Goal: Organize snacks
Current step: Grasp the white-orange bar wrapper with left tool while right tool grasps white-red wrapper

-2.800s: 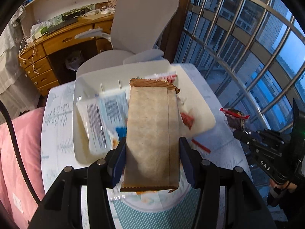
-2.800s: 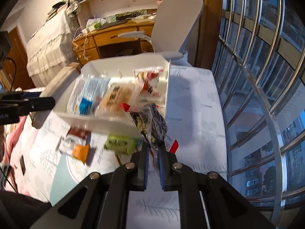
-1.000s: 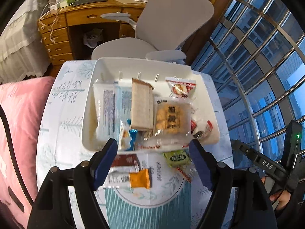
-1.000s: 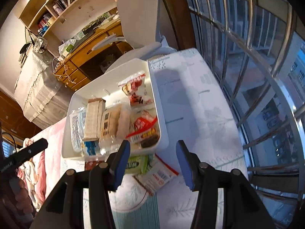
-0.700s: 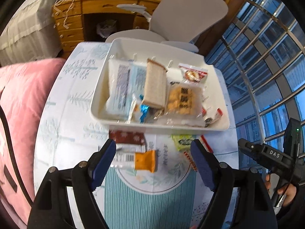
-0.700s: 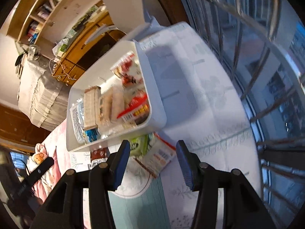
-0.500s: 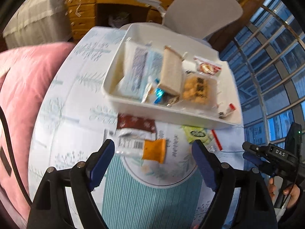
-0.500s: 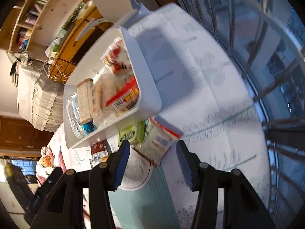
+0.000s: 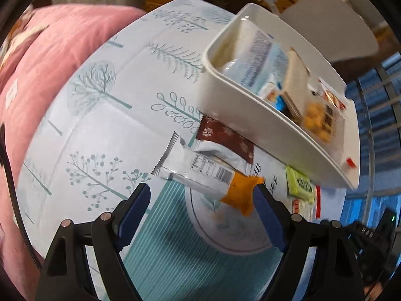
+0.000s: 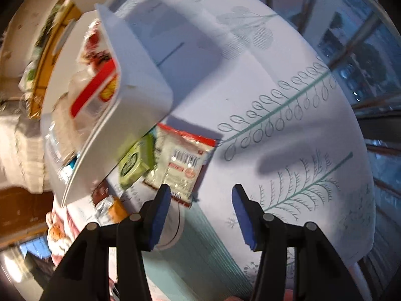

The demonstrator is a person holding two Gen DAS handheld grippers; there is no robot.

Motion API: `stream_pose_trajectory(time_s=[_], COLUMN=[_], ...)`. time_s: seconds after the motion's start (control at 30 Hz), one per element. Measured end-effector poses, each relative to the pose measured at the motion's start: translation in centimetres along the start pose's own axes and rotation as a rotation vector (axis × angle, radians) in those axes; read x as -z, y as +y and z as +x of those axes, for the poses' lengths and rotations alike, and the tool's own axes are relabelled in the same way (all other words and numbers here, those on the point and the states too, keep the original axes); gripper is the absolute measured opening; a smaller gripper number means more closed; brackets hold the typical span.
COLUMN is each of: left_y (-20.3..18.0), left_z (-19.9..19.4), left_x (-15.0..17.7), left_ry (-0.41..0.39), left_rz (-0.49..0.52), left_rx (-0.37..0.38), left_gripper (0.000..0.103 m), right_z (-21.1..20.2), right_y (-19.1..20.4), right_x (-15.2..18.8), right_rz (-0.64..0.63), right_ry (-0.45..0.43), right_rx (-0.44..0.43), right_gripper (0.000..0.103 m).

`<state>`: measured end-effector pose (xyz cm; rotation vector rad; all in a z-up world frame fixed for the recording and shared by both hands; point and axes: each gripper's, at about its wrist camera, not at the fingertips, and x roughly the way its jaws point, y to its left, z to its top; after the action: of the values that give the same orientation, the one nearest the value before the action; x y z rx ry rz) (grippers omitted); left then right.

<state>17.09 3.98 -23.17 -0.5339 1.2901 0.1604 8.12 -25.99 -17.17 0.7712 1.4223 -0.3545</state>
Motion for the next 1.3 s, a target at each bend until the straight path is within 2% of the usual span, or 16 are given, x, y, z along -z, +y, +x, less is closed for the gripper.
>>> stream_pose_trajectory(time_s=[0.17, 0.33, 0.43, 0.57, 0.77, 0.9, 1.0, 1.17, 1.3], left_y=[0.0, -0.2, -0.4, -0.8, -2.2, -2.9, -3.3, -3.5, -3.0], left_z=[1.5, 3.0, 4.0, 4.8, 6.5, 7.0, 7.4, 7.6, 8.3], left_x=[-0.4, -0.7, -0.9, -1.3, -2.0, -2.3, -2.7, -2.6, -2.2], left_ry=[0.009, 0.044, 0.057, 0.046, 0.060, 0.042, 0.032, 0.068, 0.116], left_rz=[-0.072, -0.144, -0.166, -0.153, -0.146, -0.141, -0.138, -0.161, -0.178], left_rx=[-0.017, -0.078, -0.076, -0.097, -0.146, -0.165, -0.182, -0.174, -0.167], left_gripper=[0.083, 0.083, 0.083, 0.082, 0.074, 0.073, 0.064, 0.057, 0.057], right_z=[1.0, 2.1, 2.9, 3.4, 4.3, 5.0, 5.7, 6.3, 5.9], right_y=[0.6, 1.3, 1.8, 3.2, 4.8, 6.2, 7.5, 9.3, 8.7], right_x=[-0.2, -0.2, -0.3, -0.7, -1.2, -1.3, -1.2, -0.5, -0.8], right_rz=[0.026, 0.048, 0.051, 0.023, 0.046, 0.031, -0.006, -0.033, -0.048], right_ry=[-0.040, -0.060, -0.057, -0.058, -0.045, -0.057, -0.069, -0.091, -0.083], right_rx=[0.015, 0.038, 0.046, 0.072, 0.106, 0.135, 0.162, 0.198, 0.198], right_gripper=[0.051, 0.051, 0.051, 0.054, 0.059, 0.069, 0.080, 0.080, 0.076])
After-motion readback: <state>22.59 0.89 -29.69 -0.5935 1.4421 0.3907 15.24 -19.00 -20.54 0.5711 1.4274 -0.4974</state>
